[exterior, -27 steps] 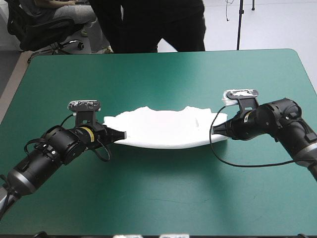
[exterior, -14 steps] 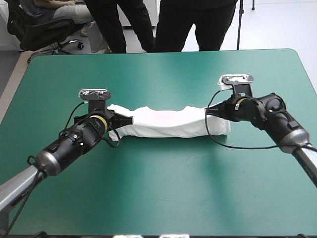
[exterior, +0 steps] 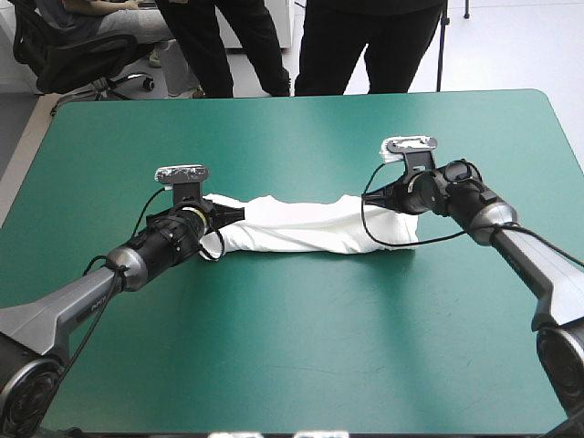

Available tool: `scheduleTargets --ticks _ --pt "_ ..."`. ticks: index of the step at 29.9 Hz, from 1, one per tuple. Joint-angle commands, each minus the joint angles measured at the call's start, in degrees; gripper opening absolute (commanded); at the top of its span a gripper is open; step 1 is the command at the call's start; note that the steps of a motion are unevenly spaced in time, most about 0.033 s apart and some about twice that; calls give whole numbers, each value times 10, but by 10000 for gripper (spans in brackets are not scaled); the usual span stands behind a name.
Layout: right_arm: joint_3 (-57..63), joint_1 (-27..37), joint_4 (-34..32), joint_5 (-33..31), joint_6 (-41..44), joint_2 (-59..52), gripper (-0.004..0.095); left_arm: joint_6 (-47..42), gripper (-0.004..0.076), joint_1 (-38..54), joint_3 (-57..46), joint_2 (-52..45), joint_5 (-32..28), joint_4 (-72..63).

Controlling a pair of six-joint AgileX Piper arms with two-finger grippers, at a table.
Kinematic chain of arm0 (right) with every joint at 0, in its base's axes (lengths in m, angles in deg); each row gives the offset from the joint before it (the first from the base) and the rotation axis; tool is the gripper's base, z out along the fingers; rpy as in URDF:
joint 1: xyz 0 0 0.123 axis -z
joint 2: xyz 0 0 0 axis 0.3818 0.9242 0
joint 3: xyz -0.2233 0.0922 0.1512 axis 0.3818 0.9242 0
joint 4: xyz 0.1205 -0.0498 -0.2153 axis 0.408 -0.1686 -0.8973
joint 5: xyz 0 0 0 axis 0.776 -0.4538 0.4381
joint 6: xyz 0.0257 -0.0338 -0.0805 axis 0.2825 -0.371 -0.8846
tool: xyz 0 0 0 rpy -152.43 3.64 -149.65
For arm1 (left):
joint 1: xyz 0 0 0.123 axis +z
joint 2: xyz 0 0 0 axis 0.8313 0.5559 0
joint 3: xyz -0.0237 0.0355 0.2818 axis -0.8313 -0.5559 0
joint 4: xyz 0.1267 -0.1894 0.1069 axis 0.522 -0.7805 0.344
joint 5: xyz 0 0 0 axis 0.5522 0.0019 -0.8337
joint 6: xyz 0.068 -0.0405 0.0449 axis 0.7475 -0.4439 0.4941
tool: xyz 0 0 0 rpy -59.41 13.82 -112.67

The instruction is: Fold the cloth

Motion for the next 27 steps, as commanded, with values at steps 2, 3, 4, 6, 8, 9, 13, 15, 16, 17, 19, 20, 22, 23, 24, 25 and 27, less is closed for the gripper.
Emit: scheduleTargets --ticks 2,3,4,6,8,9,13,15,16,17,19,20,22,23,24,25,27 --pt "-20 1 -7 20 -4 5 -17 -5 -9 6 20 -9 -53 6" --pt "-20 1 -7 16 -4 12 -17 -5 -9 5 20 -8 -59 6" --pt "-20 1 -7 10 -4 15 -17 -5 -9 5 20 -5 -67 6" --pt "-20 1 -7 -2 -9 23 -9 -5 -9 5 20 1 -75 4" --pt "-20 1 -6 -9 -17 26 5 0 -8 5 20 6 -76 4" --pt "-20 1 -6 -9 -18 26 26 9 -8 5 20 9 -76 1" --pt "-22 1 -3 -18 -31 26 198 14 90 5 20 13 -78 0" --pt "-25 1 -2 -34 -31 26 330 14 184 5 20 10 -79 0" --pt "-30 1 -2 -47 -31 26 412 14 266 4 20 6 -79 0" --pt "-35 1 -2 -60 -31 25 495 15 321 2 20 3 -79 0" --pt "-45 1 -2 -80 -31 17 629 20 434 -3 20 -11 -73 0" --pt "-49 1 -2 -85 -31 10 664 24 469 -6 20 -20 -66 -2" --pt "-56 1 -4 -98 -32 -11 687 31 491 -13 20 -42 -53 -2" --pt "-57 1 -6 -101 -32 -24 683 42 491 -17 20 -55 -46 -8" --pt "-57 1 -8 -106 -33 -38 679 60 491 -20 20 -70 -42 -22" --pt "-57 1 -8 -112 -33 -49 679 78 491 -22 20 -84 -38 -38" --pt "-57 1 -9 -131 -33 -74 679 123 491 -30 20 -109 -16 -73"
